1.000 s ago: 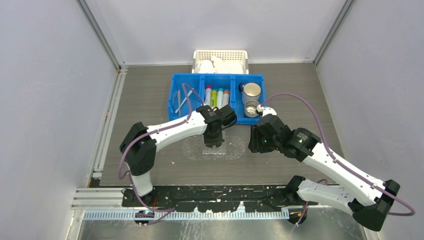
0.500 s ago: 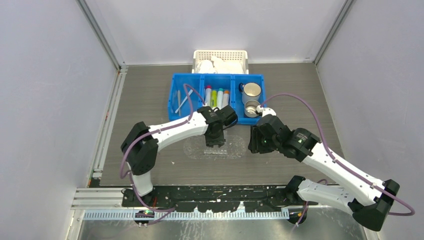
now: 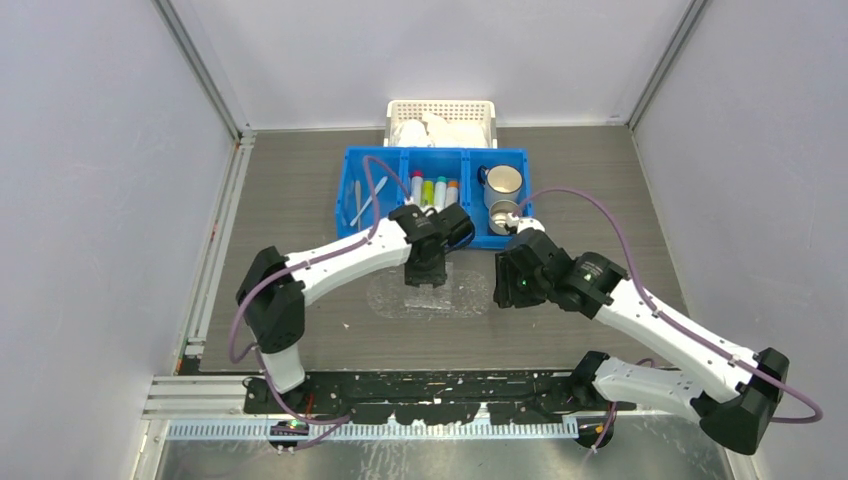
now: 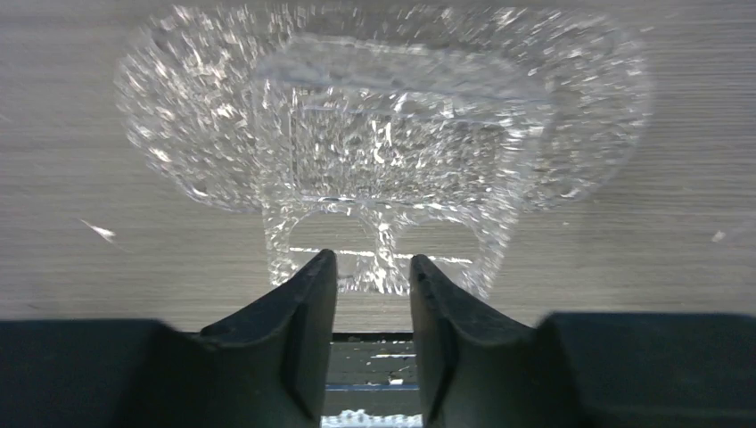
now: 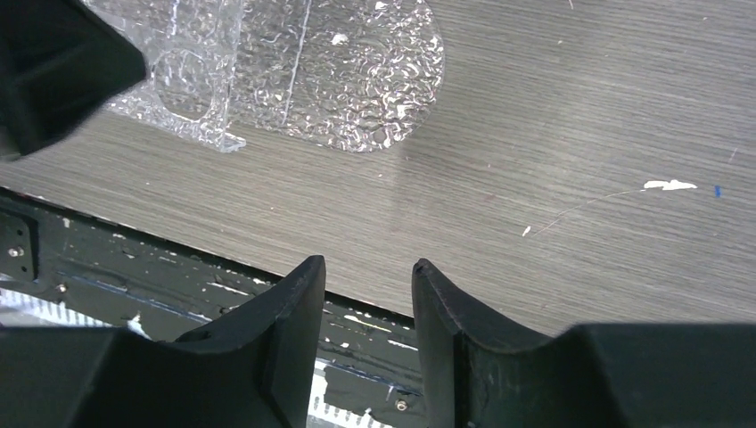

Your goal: Prepare toiletry sets of a toothbrush and toothpaste on the tray

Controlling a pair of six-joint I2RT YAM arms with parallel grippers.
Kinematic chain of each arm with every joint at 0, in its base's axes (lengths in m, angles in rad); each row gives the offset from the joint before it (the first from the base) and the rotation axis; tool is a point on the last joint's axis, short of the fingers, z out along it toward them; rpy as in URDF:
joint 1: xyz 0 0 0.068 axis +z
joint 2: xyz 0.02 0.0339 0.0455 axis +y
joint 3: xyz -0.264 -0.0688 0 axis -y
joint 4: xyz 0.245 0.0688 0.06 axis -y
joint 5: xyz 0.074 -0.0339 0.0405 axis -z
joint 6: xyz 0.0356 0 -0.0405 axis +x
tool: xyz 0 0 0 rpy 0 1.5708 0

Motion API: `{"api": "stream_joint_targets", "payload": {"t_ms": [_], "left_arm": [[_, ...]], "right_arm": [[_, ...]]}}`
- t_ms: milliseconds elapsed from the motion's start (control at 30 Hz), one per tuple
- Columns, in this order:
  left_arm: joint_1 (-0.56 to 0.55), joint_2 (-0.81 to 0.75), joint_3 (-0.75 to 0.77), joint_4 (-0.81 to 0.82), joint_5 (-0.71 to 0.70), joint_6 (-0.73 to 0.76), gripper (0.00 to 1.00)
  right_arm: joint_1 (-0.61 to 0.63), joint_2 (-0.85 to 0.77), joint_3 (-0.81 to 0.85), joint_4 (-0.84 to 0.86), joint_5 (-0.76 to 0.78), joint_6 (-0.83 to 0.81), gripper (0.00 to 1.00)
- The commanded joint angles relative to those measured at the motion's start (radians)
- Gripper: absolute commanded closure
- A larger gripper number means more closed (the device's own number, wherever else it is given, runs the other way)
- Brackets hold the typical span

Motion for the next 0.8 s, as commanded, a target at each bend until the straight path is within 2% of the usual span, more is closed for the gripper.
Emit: {"api": "stream_joint_targets", "payload": {"t_ms": [0,33,167,333,433,600,767], "left_arm": [[0.001,-0.095,0.224,-0.128,-0.122,0.119,0.60],[0.005,-0.089,0.282,-0.152,-0.129,0.155,0.50],[0.069,-0.042,0.486,-0.221,-0.099,0.276,0.46],[0.323,-0.060,0.435,-0.105,0.098,0.374,0.46],[0.443,-0.057,0.405,-0.051,0.148,0.433,0.47],[0.529,0.026,0.474,-0.061,0.182,0.495,0.47],[0.569,0.076,0.496,-0.041,0.210,0.517,0.48]], "right_arm": [[-0.007,0.058,0.103,-0.004,0.033,-0.049,0.52],[-0.010,0.076,0.145,-0.022,0.048,-0.073,0.51],[-0.069,0.176,0.307,-0.060,0.084,-0.144,0.49],[-0.231,0.364,0.456,-0.043,0.043,-0.194,0.56],[-0.329,0.464,0.500,-0.009,-0.024,-0.204,0.57],[-0.441,0.641,0.605,0.024,-0.071,-0.223,0.57],[-0.474,0.773,0.725,0.013,-0.080,-0.236,0.58]]}}
